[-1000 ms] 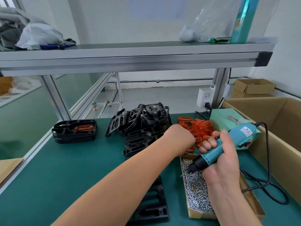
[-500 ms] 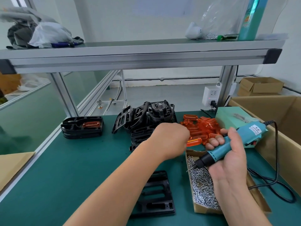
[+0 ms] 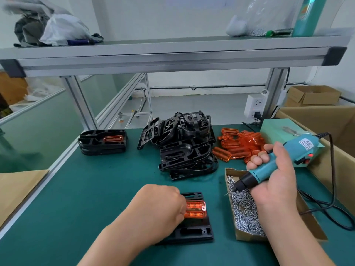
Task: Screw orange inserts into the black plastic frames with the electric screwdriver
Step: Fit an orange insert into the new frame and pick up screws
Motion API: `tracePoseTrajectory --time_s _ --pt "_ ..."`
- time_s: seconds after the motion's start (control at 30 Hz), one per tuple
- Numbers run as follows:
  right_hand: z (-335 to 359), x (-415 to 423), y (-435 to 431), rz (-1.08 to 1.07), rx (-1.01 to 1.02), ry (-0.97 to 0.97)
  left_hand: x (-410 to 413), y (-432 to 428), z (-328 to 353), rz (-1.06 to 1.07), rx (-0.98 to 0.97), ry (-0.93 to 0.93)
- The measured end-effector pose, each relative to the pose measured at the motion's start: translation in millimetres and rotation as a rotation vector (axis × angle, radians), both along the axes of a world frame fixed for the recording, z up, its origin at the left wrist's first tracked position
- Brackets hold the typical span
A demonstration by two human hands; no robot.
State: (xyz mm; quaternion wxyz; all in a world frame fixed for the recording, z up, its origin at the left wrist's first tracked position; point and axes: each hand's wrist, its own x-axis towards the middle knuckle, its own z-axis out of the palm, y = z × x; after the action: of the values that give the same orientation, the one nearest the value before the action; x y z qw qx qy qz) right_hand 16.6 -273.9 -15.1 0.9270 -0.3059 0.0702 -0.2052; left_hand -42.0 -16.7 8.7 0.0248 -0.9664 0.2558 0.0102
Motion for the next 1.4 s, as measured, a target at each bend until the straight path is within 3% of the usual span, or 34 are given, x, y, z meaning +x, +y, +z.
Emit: tracePoseTrajectory --time_s 0.37,0.8,1.4 --pt "0 0 1 0.005 -0.025 0.02 0 12 -13 0.009 -0.172 0.088" --pt "-1 0 1 0.018 -0.027 0.021 -8 14 -11 0.007 -0.199 0.008" --pt "0 -1 3 0.019 -0.028 0.03 -9 12 -14 0.007 -0.192 0.049"
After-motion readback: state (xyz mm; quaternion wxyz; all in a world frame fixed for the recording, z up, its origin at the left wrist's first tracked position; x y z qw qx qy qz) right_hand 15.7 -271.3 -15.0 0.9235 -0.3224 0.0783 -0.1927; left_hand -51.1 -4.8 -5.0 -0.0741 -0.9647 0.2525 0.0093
